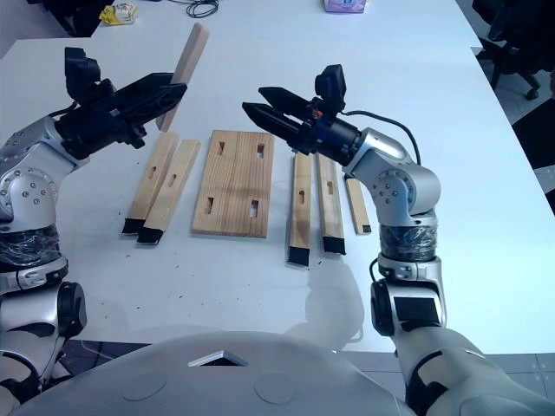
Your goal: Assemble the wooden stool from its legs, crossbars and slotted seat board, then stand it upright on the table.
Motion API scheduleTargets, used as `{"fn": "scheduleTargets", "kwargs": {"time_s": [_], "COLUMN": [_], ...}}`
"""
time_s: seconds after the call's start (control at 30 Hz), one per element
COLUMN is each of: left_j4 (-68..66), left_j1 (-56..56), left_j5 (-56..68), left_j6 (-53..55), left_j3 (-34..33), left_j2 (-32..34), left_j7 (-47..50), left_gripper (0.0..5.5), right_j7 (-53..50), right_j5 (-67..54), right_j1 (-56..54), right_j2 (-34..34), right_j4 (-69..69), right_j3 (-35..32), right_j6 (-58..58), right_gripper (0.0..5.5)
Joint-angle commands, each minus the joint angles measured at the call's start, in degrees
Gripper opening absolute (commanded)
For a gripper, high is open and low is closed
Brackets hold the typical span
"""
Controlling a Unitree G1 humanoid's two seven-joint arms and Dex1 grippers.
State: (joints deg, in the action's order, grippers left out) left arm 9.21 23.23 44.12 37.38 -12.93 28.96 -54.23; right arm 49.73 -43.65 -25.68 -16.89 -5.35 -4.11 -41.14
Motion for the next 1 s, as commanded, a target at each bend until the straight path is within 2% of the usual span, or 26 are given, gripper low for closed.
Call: {"fn": "scheduleTargets", "kwargs": {"time_s": [0.03, 0.33, 0.57, 1.0], "left_j4": [4.92, 11.53, 11.39, 12.2], "left_j1": [-2.26, -5.87, -5.55, -7.07], "left_j5": [6.88, 13.53, 14.32, 12.99], "left_j6": [3.14, 6.3, 5.95, 4.86], "left_j3": [0.39, 3.17, 3.94, 7.04], "left_j2": [-0.26, 0.68, 1.71, 3.85], "left_j7": [-2.69, -4.73, -5.24, -8.59], "left_gripper": [1.32, 1.32, 1.32, 1.32], "right_j7": [1.28, -1.55, 0.56, -0.97], "right_j5": [-5.74, -15.9, -17.11, -20.84], "right_j1": [-0.25, -0.24, 1.43, 1.66], "right_j2": [-1.16, -1.03, -3.63, -3.1], "right_j4": [-2.21, -8.03, -12.16, -14.27], "right_j3": [-1.93, -3.48, -1.24, 0.59], "right_j6": [-3.84, -9.66, -10.26, -11.16], "right_gripper": [3.16, 3.16, 3.16, 3.16]}}
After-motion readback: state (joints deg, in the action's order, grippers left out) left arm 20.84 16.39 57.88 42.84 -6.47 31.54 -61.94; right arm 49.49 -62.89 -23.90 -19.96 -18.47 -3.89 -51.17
